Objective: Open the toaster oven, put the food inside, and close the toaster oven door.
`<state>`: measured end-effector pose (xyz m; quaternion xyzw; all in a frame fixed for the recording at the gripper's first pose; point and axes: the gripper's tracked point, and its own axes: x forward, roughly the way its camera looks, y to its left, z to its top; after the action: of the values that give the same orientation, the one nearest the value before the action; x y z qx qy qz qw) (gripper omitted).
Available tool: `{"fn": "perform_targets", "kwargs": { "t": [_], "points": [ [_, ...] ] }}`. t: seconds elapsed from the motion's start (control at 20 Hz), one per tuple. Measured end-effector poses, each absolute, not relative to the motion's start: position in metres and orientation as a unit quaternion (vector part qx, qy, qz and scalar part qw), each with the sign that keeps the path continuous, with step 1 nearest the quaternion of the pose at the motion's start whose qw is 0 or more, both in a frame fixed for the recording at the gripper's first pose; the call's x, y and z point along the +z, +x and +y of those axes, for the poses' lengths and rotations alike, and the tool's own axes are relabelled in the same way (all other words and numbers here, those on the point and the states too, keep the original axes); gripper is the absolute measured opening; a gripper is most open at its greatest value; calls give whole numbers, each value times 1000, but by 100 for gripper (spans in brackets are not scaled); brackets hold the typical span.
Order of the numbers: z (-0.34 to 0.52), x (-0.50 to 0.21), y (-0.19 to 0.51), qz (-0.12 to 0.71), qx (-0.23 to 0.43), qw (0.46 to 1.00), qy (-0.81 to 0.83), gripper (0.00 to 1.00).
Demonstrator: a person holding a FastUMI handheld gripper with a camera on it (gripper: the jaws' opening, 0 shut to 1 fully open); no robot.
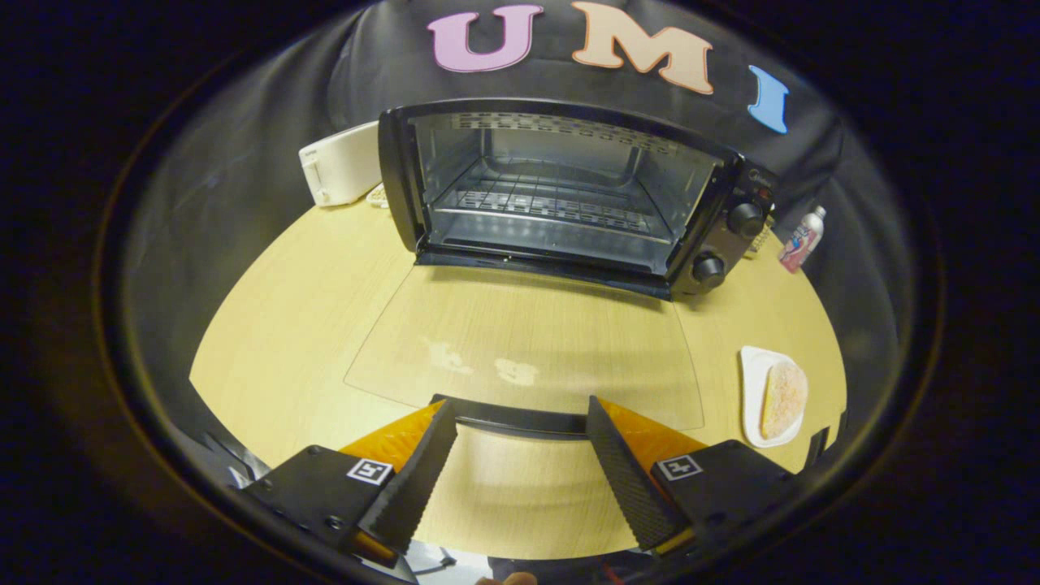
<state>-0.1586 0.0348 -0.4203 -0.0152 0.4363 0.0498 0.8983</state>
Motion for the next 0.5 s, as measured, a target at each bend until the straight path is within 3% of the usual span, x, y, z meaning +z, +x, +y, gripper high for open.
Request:
{"fn": "perform_targets", "kwargs": {
  "t": [0.2, 0.5],
  "points": [
    [-10, -392, -136, 395, -2, 918, 33, 100],
    [-148, -373, -103, 365, -158, 917, 26, 100]
  ]
}}
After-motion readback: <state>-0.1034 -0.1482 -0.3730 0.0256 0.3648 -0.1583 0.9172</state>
